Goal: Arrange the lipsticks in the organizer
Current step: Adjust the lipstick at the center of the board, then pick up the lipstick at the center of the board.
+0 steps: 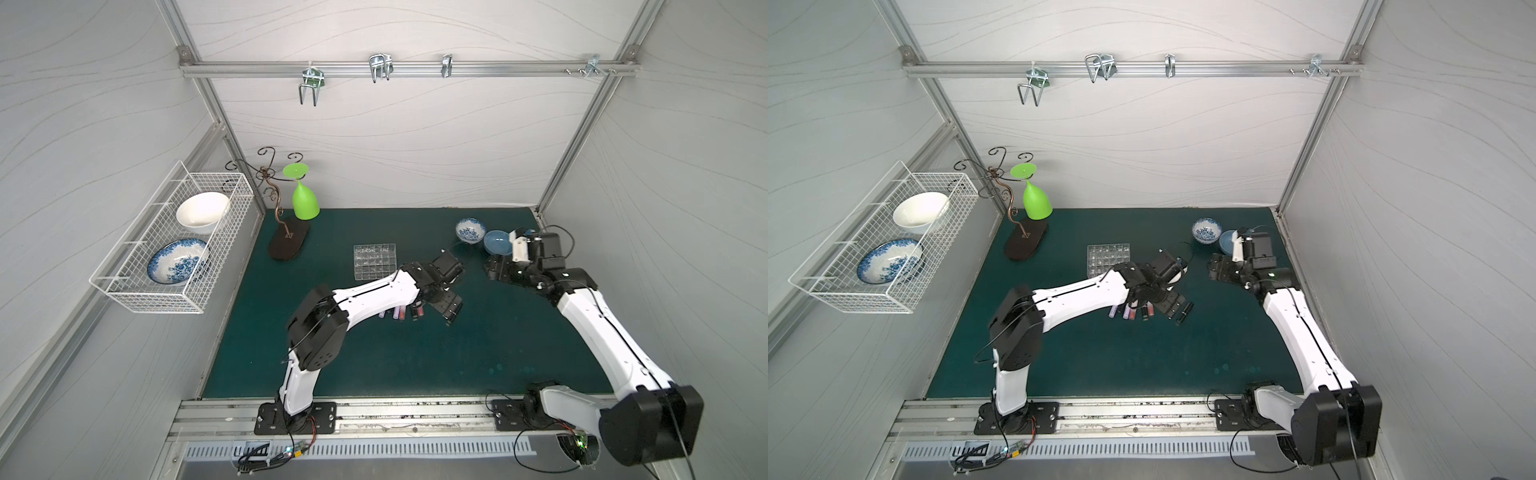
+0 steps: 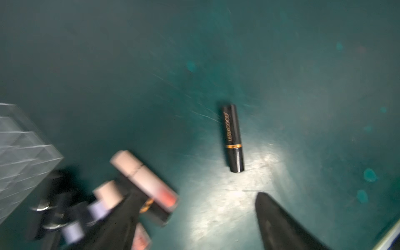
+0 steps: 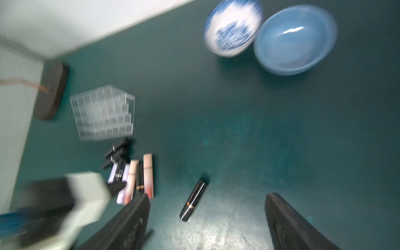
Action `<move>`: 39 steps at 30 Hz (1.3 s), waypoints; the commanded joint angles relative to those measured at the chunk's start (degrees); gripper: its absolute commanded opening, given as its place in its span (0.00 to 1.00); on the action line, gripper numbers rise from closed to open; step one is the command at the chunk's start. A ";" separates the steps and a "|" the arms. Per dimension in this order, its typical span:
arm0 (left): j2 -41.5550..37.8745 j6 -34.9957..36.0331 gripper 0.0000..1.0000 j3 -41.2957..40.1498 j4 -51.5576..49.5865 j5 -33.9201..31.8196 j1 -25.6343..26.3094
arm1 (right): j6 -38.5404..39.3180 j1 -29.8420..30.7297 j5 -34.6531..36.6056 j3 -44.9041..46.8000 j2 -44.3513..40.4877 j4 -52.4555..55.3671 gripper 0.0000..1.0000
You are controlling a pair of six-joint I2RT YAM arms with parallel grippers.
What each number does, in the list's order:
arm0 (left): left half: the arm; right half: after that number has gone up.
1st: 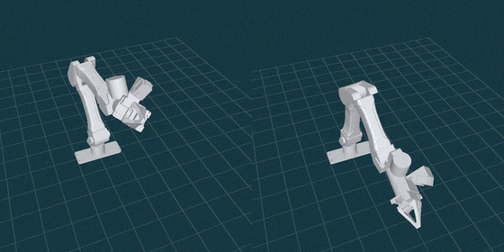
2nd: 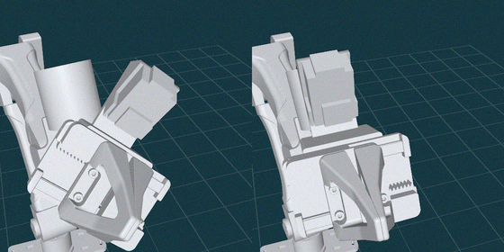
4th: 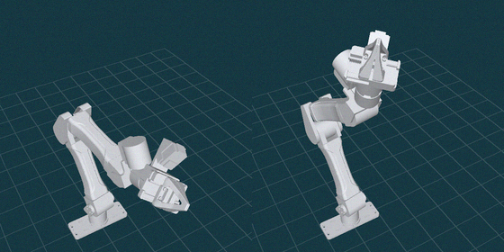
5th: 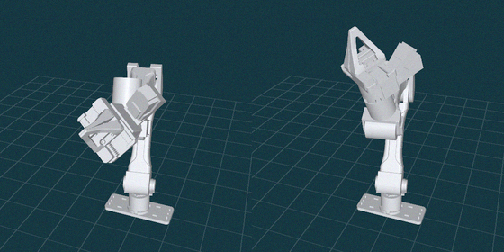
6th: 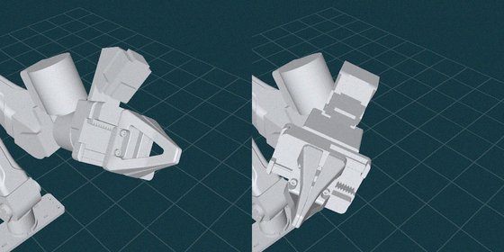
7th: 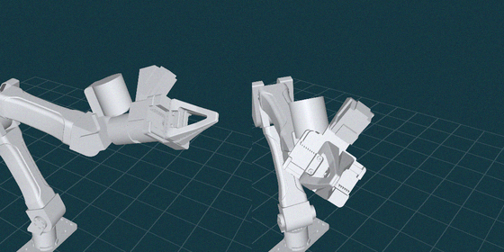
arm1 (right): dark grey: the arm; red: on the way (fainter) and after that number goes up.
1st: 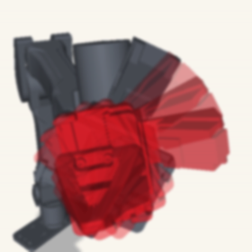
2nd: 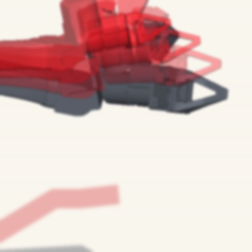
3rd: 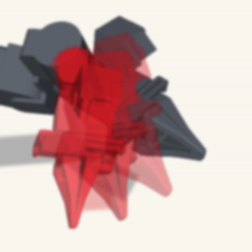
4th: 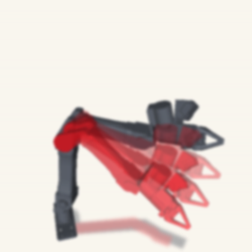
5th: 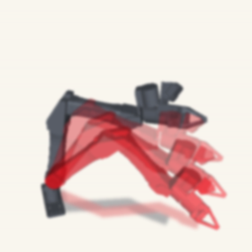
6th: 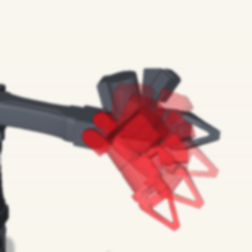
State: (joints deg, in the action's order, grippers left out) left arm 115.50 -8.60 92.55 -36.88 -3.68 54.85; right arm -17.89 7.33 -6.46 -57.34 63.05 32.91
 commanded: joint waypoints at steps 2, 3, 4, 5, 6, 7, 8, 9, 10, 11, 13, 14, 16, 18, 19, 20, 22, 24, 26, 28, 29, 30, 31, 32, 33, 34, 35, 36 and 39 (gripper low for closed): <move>2.21 -0.49 0.99 4.27 -3.54 3.12 0.75 | -1.50 -5.99 -3.76 1.40 -5.90 0.68 0.86; 2.50 -0.85 0.99 4.29 -2.90 3.45 0.95 | -1.59 -7.73 -4.98 1.84 -6.69 0.52 0.85; 2.83 -1.31 0.98 4.00 -2.05 4.03 1.05 | -1.98 -9.77 -6.73 2.37 -7.37 0.12 0.85; 3.12 -1.80 0.96 3.47 -0.58 4.44 1.14 | -2.66 -11.64 -8.91 3.02 -7.69 -0.47 0.84; 3.36 -2.24 0.94 2.91 0.85 4.82 1.18 | -3.05 -12.97 -10.61 3.55 -7.71 -1.09 0.84; 3.71 -2.62 0.93 2.41 2.42 5.50 1.22 | -3.38 -14.15 -12.00 4.01 -7.54 -1.49 0.83; 4.06 -2.89 0.92 2.17 3.76 6.17 1.35 | -3.47 -14.96 -13.09 4.32 -7.46 -1.83 0.83; 4.35 -3.14 0.92 2.07 4.68 6.47 1.46 | -3.63 -15.42 -13.69 4.55 -7.23 -1.96 0.83; 4.63 -3.39 0.91 2.11 5.62 6.55 1.70 | -3.73 -15.79 -14.22 4.82 -7.20 -2.26 0.83; 4.89 -3.56 0.91 2.40 6.45 7.09 1.93 | -3.70 -15.99 -14.48 4.96 -7.15 -2.39 0.82; 5.54 -4.19 0.91 2.87 8.05 8.38 2.28 | -3.82 -16.21 -14.41 5.05 -7.46 -2.49 0.82; 6.08 -4.63 0.91 3.36 8.68 9.11 2.51 | -3.91 -16.36 -14.13 5.02 -7.65 -2.50 0.82; 7.66 -5.29 0.91 4.91 8.90 9.14 3.03 | -4.13 -16.97 -13.77 5.26 -8.47 -2.50 0.81; 9.64 -5.55 0.91 6.66 8.56 8.36 3.80 | -4.34 -18.14 -13.76 5.61 -9.52 -2.48 0.81; 10.50 -5.78 0.91 7.46 8.54 7.84 4.15 | -4.56 -18.76 -13.83 5.81 -10.16 -2.58 0.81; 11.36 -6.03 0.91 8.08 8.58 7.30 4.53 | -4.69 -19.31 -13.93 6.05 -10.60 -2.67 0.80; 12.65 -6.46 0.91 9.31 8.56 6.48 5.08 | -4.99 -20.08 -14.30 6.27 -11.01 -2.80 0.80; 13.55 -7.15 0.89 9.96 8.88 5.55 5.27 | -5.14 -20.66 -14.91 6.54 -11.12 -3.02 0.80; 14.41 -7.81 0.86 10.19 9.66 5.03 5.31 | -5.31 -21.12 -15.31 6.71 -11.22 -3.18 0.79; 15.28 -8.14 0.83 10.57 10.11 5.07 5.33 | -5.40 -21.52 -15.59 6.86 -11.27 -3.36 0.79; 15.81 -8.26 0.82 10.86 10.16 5.17 5.31 | -5.48 -21.65 -15.64 6.95 -11.43 -3.44 0.79; 16.25 -8.30 0.81 11.04 10.16 5.22 5.35 | -5.49 -21.74 -15.74 6.96 -11.47 -3.44 0.79; 16.69 -8.27 0.79 11.16 10.23 5.33 5.36 | -5.48 -21.75 -15.84 6.98 -11.46 -3.42 0.79; 16.94 -8.30 0.78 11.21 10.24 5.29 5.36 | -5.54 -21.83 -15.90 6.98 -11.45 -3.40 0.79; 17.24 -8.32 0.76 11.16 10.34 5.19 5.36 | -5.50 -21.83 -15.98 6.98 -11.37 -3.55 0.79; 17.51 -8.32 0.75 11.16 10.42 5.23 5.36 | -5.55 -21.83 -16.14 6.98 -11.28 -3.55 0.79; 17.77 -8.20 0.72 11.16 10.43 5.35 5.36 | -5.50 -21.83 -16.24 7.07 -11.28 -3.58 0.79; 17.96 -8.17 0.71 11.16 10.59 5.44 5.36 | -5.44 -21.83 -16.25 7.07 -11.29 -3.58 0.79; 18.73 -8.10 0.65 11.15 11.34 5.76 5.36 | -5.59 -21.92 -16.25 7.05 -11.44 -3.64 0.78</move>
State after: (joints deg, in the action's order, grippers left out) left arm 131.52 -16.64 101.69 -27.73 1.80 60.10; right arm -22.85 -14.22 -21.80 -50.61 52.49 30.44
